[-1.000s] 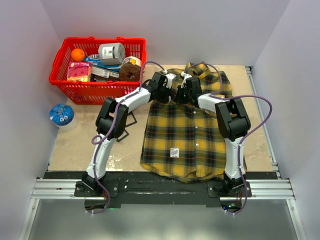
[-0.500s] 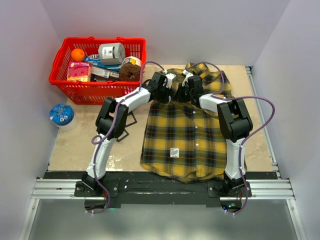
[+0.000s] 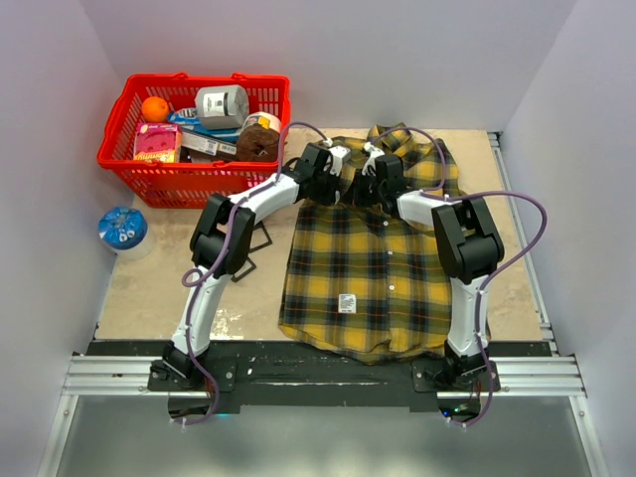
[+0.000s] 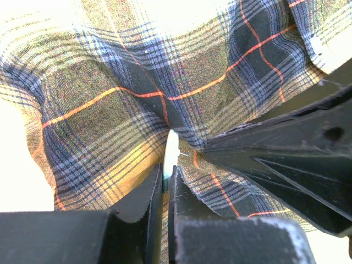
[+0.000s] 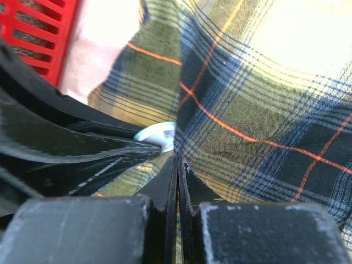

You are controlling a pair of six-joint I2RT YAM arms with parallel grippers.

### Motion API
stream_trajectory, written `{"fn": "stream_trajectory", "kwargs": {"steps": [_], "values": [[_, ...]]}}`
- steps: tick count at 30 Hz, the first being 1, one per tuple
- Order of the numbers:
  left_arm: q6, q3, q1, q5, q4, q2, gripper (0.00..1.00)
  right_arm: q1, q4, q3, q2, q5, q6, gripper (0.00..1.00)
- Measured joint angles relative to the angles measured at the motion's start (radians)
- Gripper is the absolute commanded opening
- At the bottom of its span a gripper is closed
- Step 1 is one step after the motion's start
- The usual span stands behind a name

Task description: Pin the brooch onto the clothing

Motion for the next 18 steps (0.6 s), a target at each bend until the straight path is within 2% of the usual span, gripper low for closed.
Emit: {"fn": "stream_trajectory", "kwargs": {"steps": [18], "values": [[0.000,0.001,0.000,0.010,-0.003,0.000,0.00,0.001,0.018,-0.003,-0.012,-0.044,0.021,0.00]]}}
